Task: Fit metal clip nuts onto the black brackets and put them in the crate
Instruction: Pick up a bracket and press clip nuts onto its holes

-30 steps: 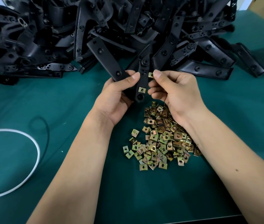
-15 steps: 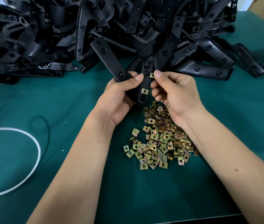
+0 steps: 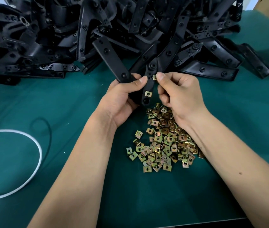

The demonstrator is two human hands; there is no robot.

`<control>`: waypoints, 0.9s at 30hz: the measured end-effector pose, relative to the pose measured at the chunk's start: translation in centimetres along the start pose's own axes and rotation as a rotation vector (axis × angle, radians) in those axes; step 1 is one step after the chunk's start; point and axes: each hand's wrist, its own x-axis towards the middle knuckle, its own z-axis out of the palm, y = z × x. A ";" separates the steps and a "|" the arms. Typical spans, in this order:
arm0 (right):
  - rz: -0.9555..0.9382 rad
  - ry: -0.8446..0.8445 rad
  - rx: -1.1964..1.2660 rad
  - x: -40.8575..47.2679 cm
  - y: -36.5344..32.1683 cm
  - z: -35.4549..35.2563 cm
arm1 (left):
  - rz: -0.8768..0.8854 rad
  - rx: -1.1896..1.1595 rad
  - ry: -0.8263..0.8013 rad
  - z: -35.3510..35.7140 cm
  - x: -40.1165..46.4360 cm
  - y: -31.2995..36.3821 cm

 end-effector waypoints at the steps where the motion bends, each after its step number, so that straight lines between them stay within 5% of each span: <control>1: -0.002 -0.010 0.002 -0.1 0.0 0.1 | -0.003 0.006 0.004 0.1 0.0 0.0; 27: -0.044 -0.156 -0.183 0.4 0.0 -0.4 | 0.088 -0.257 -0.011 0.4 0.5 -1.1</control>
